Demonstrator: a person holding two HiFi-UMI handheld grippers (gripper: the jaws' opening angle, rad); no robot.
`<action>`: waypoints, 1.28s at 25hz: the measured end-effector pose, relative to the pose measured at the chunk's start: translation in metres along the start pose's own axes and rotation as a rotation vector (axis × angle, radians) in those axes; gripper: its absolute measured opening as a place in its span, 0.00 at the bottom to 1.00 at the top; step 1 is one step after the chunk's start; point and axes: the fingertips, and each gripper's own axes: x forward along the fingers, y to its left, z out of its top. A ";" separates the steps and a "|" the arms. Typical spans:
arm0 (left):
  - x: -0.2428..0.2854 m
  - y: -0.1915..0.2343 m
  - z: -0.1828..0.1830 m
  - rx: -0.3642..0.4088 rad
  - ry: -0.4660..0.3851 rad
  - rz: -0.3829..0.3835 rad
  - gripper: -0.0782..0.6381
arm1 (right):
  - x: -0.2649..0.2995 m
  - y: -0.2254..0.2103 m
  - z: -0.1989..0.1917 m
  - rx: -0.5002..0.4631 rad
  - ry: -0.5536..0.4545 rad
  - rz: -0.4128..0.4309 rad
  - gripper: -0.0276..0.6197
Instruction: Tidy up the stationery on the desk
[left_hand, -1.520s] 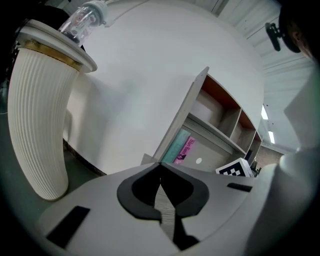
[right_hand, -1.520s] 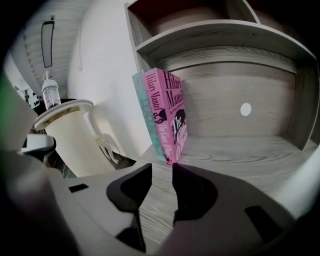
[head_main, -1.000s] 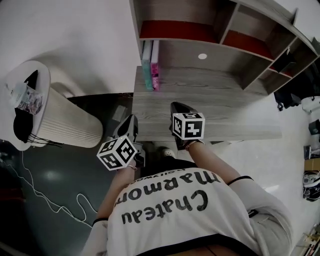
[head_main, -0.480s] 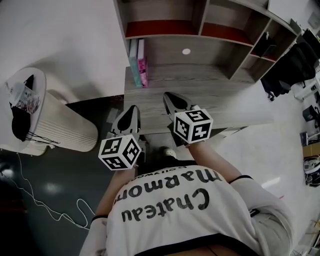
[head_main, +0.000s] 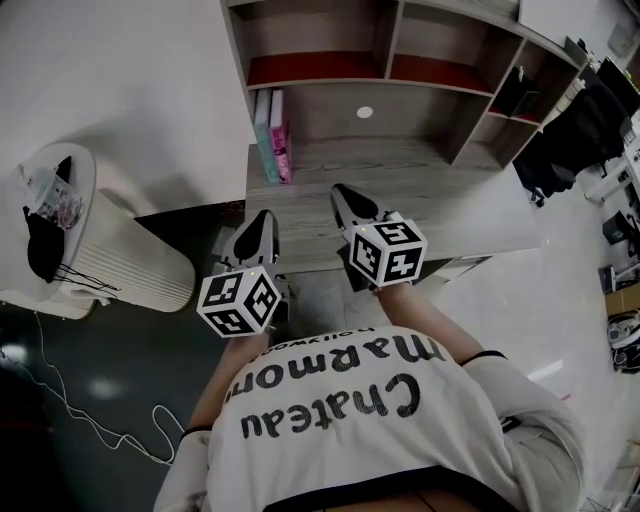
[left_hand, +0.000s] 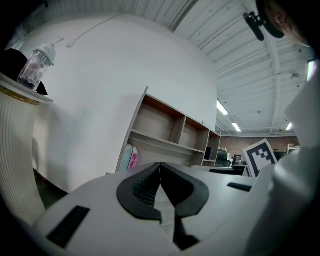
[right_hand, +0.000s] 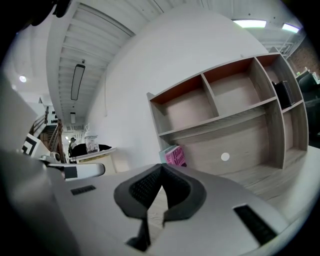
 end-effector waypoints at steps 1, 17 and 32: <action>0.001 -0.001 0.000 -0.003 -0.002 0.000 0.13 | -0.001 -0.002 0.001 -0.003 0.001 -0.001 0.06; 0.001 -0.036 -0.008 -0.045 -0.018 0.052 0.13 | -0.031 -0.035 0.011 0.000 0.022 0.000 0.06; -0.006 -0.082 -0.041 -0.090 0.008 0.084 0.13 | -0.082 -0.061 -0.019 0.018 0.124 0.018 0.06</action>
